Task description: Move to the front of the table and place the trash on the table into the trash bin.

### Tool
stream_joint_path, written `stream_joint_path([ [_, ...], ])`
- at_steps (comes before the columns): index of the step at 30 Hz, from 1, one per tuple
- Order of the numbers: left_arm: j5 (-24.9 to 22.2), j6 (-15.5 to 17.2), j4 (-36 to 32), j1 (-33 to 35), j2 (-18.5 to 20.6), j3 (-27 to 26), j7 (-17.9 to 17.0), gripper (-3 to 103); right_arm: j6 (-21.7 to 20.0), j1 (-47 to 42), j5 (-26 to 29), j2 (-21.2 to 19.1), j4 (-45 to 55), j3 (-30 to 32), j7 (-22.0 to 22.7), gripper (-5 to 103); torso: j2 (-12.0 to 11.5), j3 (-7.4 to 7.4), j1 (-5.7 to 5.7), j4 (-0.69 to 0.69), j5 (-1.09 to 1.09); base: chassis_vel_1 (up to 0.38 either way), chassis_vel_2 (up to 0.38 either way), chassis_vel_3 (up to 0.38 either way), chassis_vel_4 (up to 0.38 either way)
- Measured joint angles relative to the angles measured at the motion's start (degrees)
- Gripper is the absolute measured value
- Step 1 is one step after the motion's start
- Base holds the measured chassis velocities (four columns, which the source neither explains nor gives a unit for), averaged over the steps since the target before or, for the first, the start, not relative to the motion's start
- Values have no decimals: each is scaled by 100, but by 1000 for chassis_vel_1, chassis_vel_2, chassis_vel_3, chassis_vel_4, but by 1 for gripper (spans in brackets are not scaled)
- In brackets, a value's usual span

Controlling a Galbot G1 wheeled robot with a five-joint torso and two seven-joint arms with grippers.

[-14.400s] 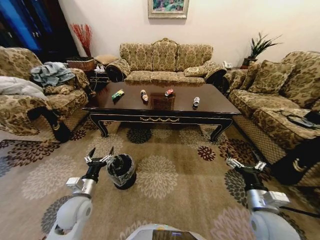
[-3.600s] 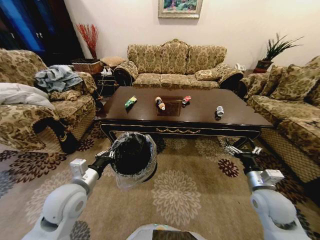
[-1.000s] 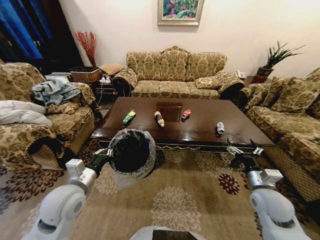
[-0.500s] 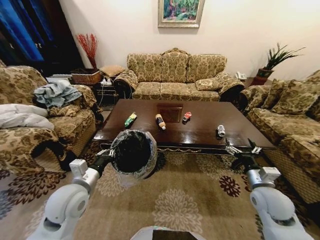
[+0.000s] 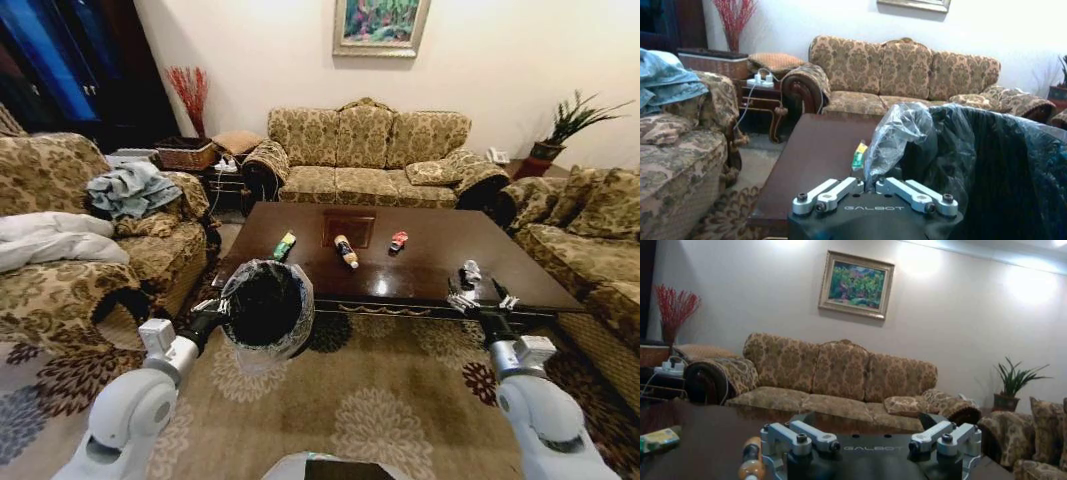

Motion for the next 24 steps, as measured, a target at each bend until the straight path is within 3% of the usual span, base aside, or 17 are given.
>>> stream_joint_path([
  [13, -1, 7, -19, 23, -15, 2, 0, 4, 33, -58, -118, 158, 31, -59, -24, 100, 341, 189, 152, -2, 2, 95, 124, -73, -99],
  [24, 18, 3, -33, 72, 11, -7, 9, 4, 314, -212, -159, 332, 42, -20, -83, 100, 573, 318, 251, -2, 2, 79, 103, 37, 20],
])
